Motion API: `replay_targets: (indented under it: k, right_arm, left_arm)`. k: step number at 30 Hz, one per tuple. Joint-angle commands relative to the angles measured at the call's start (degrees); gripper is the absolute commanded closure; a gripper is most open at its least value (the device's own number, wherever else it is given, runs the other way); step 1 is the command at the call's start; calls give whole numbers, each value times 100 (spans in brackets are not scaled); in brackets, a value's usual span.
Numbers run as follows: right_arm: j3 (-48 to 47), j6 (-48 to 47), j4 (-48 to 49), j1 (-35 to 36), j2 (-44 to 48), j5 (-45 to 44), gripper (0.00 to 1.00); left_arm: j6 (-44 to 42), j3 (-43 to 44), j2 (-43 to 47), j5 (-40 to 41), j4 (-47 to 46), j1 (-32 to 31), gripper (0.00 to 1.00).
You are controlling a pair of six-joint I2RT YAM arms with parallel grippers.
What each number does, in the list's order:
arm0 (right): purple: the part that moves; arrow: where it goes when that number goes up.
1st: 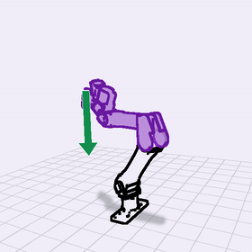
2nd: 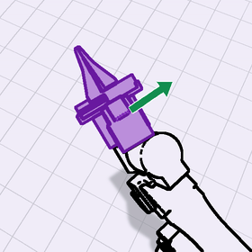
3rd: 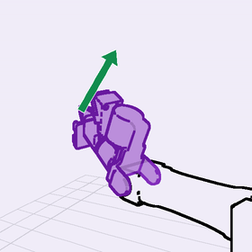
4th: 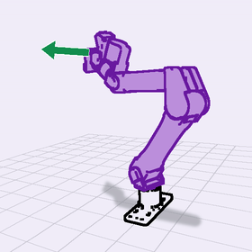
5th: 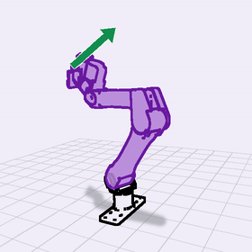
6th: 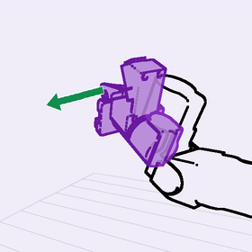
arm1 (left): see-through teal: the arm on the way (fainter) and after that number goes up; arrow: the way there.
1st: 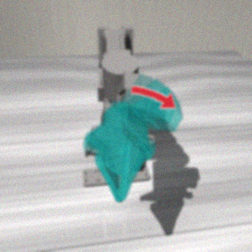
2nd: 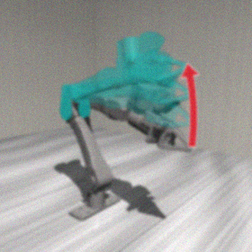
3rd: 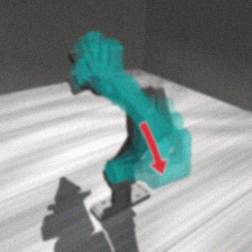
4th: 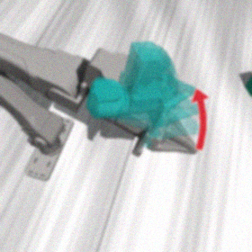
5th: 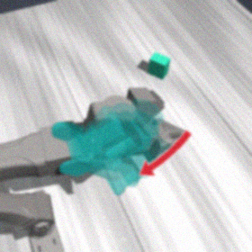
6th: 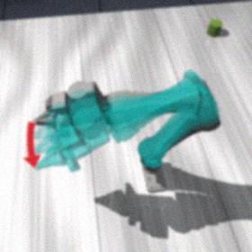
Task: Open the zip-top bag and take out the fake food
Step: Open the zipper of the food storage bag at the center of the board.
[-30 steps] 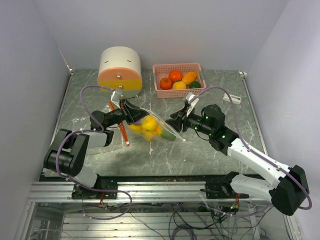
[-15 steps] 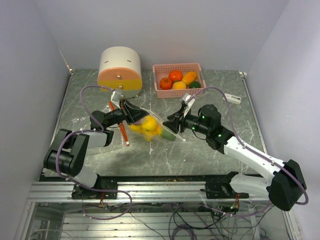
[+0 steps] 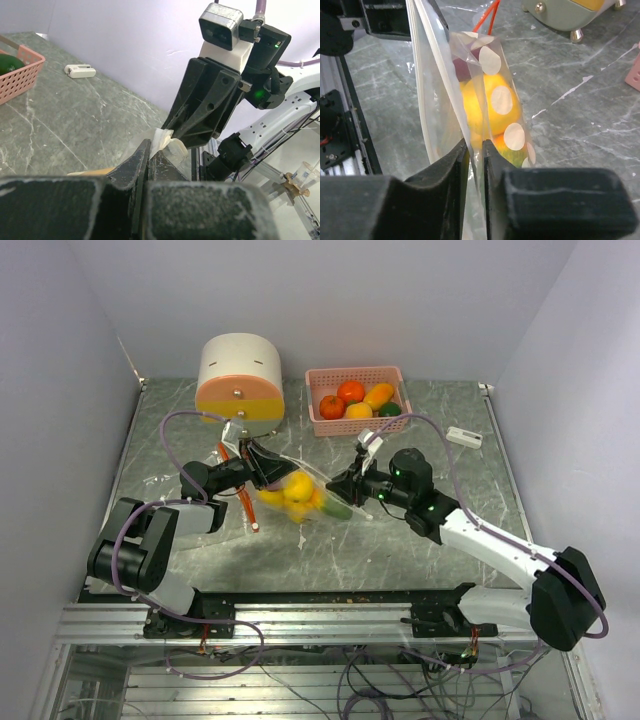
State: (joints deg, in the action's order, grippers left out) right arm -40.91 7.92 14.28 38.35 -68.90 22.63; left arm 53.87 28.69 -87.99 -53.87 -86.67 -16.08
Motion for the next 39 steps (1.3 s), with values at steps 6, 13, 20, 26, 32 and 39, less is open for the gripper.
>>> replay_targets:
  k: [6,13,20,26,32,39]
  right_arm:
    - [24,104,221,2,553,-688,100]
    - [-859,259,-993,-141,502,-2055,100]
    - [-1849,637,-2212,-846,851,-2976,100]
    - [-2078,535,-2412,-874,1216,-3552,100]
    - [-1131,584,-1713,-873,896,-2790,100]
    - [165,1213,-306,-843,163,-1725,100]
  left_arm:
    - [-46,71,-19,-129,-1225,-30,93]
    - [148,197,-214,264,-1007,-10,40]
    - [-56,388,-239,790,-60,-10,6]
    - [-796,297,107,1433,1331,-89,12]
    - [-1157,275,309,1660,1945,-383,26]
    - [-1415,73,315,2050,2359,-979,28]
